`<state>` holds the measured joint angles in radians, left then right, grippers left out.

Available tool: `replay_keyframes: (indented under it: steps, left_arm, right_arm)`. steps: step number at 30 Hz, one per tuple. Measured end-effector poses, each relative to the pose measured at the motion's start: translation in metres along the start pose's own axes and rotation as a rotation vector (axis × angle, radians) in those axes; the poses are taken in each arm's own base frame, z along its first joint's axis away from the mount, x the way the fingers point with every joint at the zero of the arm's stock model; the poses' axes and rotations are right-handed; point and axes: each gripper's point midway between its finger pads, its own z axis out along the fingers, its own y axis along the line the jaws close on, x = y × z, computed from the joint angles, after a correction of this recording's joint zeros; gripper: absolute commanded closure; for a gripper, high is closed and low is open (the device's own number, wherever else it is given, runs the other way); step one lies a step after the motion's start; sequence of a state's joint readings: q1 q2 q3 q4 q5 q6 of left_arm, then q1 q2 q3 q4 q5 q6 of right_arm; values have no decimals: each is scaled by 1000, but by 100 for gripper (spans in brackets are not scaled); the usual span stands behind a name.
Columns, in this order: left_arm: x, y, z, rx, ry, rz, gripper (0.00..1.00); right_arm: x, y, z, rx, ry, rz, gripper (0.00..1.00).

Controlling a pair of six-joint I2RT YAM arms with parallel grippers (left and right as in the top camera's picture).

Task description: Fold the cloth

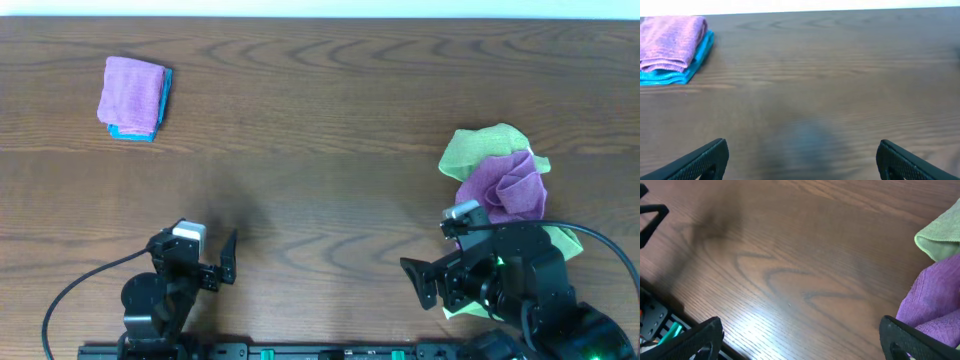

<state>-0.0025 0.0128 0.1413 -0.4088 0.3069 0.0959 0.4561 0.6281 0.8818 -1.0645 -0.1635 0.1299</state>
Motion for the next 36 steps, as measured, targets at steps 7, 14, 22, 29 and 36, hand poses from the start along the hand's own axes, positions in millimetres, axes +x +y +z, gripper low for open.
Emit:
replay_keyframes:
  steps: [7,14,22,29,36]
  left_arm:
    - [-1,14,0,-79,-4,-39,5]
    - [0,19,-1,-109,-5,-46,4]
    - [0,19,-1,-113,-5,-46,5]
    - [0,19,-1,-113,-5,-46,5]
    - [-1,19,-1,-113,-5,-46,5]
  right_arm:
    - [0,0,0,0,0,0,1]
    - [0,0,0,0,1,0,1]
    - [0,0,0,0,1,0,1]
    - [0,0,0,1,2,0,1]
    - [-24,-15,-2,82,-181,-125,1]
